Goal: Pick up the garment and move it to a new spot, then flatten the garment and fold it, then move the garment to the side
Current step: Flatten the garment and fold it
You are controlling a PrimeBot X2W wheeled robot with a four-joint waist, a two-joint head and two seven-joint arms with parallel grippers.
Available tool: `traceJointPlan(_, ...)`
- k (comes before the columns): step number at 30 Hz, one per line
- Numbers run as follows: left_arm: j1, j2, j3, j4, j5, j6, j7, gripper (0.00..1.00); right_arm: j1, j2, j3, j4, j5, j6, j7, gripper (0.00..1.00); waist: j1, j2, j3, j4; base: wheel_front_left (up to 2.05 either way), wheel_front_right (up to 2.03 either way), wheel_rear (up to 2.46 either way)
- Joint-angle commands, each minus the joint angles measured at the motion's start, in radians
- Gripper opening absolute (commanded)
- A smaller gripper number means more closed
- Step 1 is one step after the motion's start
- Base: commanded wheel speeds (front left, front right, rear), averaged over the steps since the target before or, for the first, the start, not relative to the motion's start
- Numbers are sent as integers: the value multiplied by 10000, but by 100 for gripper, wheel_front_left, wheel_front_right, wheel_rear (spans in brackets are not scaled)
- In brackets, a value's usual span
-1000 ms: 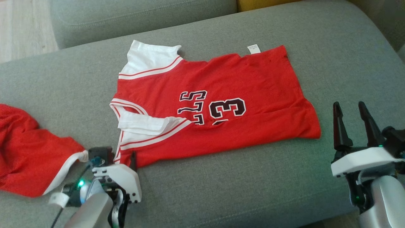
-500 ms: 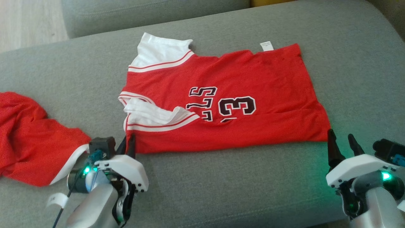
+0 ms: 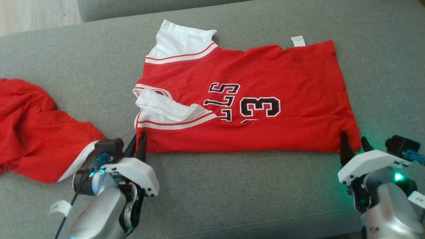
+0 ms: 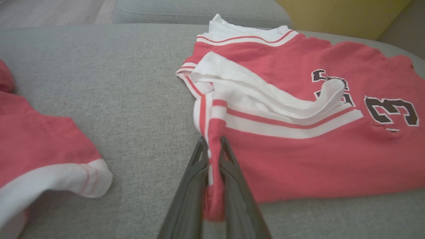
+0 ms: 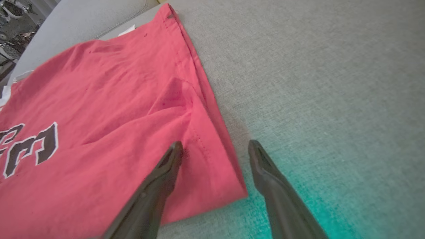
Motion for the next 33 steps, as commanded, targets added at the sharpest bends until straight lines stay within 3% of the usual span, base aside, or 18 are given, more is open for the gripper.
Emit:
traceJointPlan(1,-510,343,291,-286,118,52,-81,0,-368,-5,179,-218,-89,-7,-141,100,0,0,22,14,0,0,0)
traceJointPlan(6,-547,360,216,-406,137,51,-60,0,-754,0,137,509,-340,-7,-154,100,0,0,115,64,0,0,0)
traceJointPlan(7,-550,365,197,-415,139,47,-46,0,-820,1,177,631,-327,-7,-134,47,0,0,123,72,0,0,0)
traceJointPlan(8,-551,372,181,-418,139,40,-36,0,-881,1,207,728,-290,-7,-142,15,0,0,130,78,0,0,0)
traceJointPlan(9,-553,378,168,-418,138,36,-33,0,-936,2,236,809,-246,-7,-162,0,0,0,134,83,0,0,0)
traceJointPlan(13,-506,402,92,-335,133,15,6,0,-1071,-209,373,999,-156,-7,-284,0,0,0,28,103,0,0,0)
traceJointPlan(21,-82,459,-180,-144,23,-128,306,0,-874,-1222,849,736,236,-7,12,0,0,0,-559,182,0,0,0)
traceJointPlan(33,1302,930,-357,-880,-507,-274,961,0,739,-2960,2480,-1596,1936,-7,2947,0,0,0,-1401,228,0,0,0)
